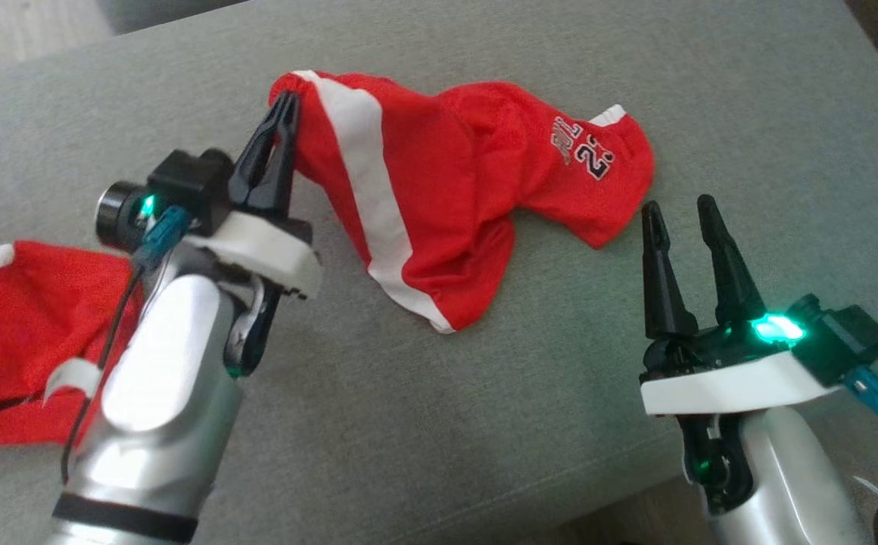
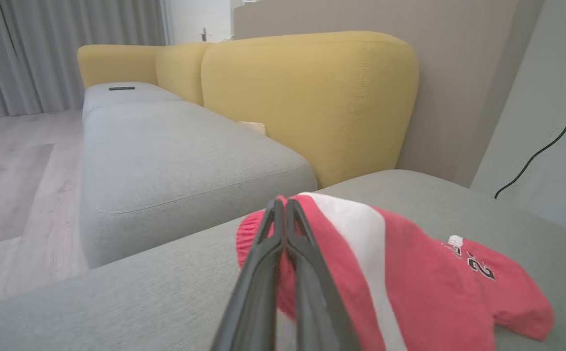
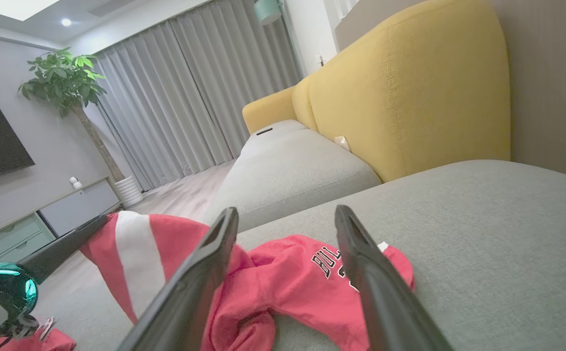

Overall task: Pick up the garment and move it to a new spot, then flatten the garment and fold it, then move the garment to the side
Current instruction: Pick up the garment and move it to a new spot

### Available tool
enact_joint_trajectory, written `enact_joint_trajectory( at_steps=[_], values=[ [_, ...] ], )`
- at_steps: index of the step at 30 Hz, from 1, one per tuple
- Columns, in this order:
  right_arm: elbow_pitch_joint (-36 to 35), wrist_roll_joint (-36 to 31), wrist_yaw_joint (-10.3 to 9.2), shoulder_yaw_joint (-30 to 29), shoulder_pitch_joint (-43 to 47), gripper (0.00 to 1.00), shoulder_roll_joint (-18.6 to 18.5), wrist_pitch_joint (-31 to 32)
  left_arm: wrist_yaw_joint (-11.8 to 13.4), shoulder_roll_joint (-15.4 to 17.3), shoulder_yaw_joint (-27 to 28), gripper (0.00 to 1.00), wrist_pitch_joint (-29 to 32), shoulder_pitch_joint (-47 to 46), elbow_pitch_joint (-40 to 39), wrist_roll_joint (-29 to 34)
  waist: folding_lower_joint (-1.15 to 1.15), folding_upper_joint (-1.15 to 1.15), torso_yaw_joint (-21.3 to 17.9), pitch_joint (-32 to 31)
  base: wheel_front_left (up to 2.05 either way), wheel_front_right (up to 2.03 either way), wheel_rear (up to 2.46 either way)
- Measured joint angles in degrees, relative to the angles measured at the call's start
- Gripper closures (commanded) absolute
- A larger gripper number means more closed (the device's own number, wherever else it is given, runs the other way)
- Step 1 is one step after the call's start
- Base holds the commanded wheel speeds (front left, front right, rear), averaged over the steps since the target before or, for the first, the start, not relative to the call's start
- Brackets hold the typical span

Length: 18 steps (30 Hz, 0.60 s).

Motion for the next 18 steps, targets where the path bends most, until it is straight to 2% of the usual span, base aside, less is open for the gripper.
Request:
enact_joint_trajectory(
  at_steps=[4, 5, 6, 11, 18],
  values=[
    [1.3, -1.0, 0.0, 0.0, 0.0, 0.0, 0.0, 0.0, -0.5, -0.2, 2.4, 1.0, 0.0, 2.3, 1.0, 1.6, 0.0, 0.0, 1.7, -0.4, 0.0, 0.0, 0.0],
    [1.5, -1.2, 0.0, 0.0, 0.1, 0.0, 0.0, 0.0, -0.5, -0.3, 3.0, 0.71, 0.0, 3.0, 1.5, 2.0, 0.0, 0.0, 2.1, -0.7, 0.0, 0.0, 0.0],
    [1.7, -1.4, 0.0, 0.0, 0.1, 0.0, 0.0, 0.0, -0.5, -0.4, 3.4, 0.0, 0.0, 3.8, 1.8, 2.4, 0.0, 0.0, 2.5, -0.9, 0.0, 0.0, 0.0],
    [2.3, -2.8, 0.0, -0.2, 0.3, 0.0, 0.0, 0.0, -0.7, -2.0, 7.3, 0.0, 0.0, 5.4, -1.1, 3.3, -0.01, 0.0, 4.2, -2.5, 0.0, 0.0, 0.0],
    [2.6, -4.7, 0.0, -1.5, 0.9, 0.0, 0.0, 0.0, -2.6, -3.7, 12.0, 0.0, 0.0, 8.9, -11.0, 4.7, -0.01, 0.0, 7.1, -4.8, 0.0, 0.0, 0.0]
  ],
)
